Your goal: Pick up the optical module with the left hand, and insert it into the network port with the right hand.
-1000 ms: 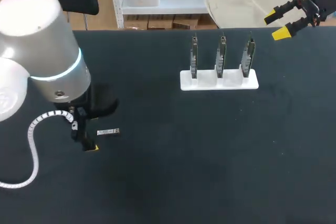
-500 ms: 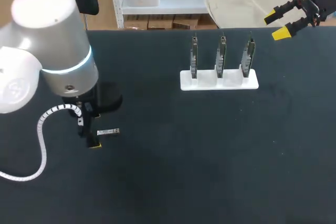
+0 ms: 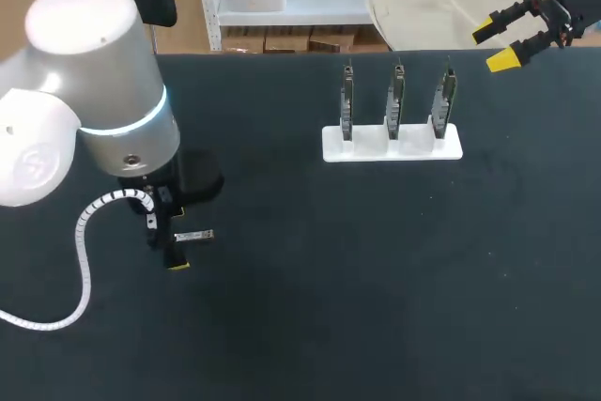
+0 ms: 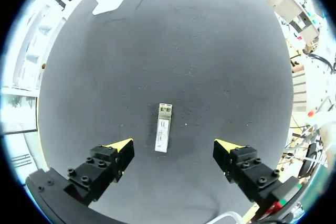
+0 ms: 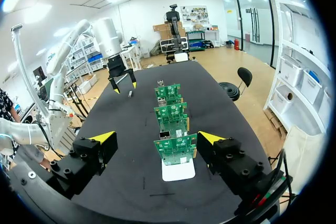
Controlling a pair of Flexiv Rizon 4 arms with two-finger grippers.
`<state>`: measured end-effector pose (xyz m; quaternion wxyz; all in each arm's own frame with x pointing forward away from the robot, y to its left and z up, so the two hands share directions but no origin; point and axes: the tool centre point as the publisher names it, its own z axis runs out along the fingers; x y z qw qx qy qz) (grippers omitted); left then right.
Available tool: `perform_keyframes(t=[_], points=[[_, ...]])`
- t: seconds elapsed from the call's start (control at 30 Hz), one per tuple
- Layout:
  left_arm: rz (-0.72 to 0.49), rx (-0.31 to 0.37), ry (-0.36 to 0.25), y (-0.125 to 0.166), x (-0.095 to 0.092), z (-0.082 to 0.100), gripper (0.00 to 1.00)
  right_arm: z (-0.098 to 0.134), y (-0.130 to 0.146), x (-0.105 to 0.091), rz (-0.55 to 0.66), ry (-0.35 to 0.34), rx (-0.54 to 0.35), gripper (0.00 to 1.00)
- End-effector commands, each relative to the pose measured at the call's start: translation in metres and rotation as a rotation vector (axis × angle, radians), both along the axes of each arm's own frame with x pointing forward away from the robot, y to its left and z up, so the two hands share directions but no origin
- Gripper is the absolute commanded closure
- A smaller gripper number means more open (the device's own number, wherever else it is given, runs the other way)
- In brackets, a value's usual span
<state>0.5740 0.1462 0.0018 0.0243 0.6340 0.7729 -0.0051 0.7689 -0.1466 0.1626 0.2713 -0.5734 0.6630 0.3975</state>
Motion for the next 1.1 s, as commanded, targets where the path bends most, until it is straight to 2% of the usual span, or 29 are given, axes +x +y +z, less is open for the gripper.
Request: perform_keyframes(t=[0.03,0.63,0.7,1.1], points=[[-0.014,0.005,0.01,-0.0026,0.0042,-0.0053,0.0,-0.0001,0.0003,-0.0023,-0.004,-0.004,-0.001,0.0],[-0.004,0.004,0.017,-0.0025,0.003,-0.0084,0.0,-0.0001,0.0003,-0.0023,-0.004,-0.004,-0.001,0.0],[-0.014,0.034,0.03,-0.003,0.0032,-0.0099,0.0,-0.0001,0.0003,-0.0023,-0.004,-0.004,-0.001,0.0],[-0.016,0.024,0.035,-0.0045,0.0034,-0.0112,0.0,-0.0001,0.0003,-0.0023,-0.004,-0.004,-0.001,0.0]])
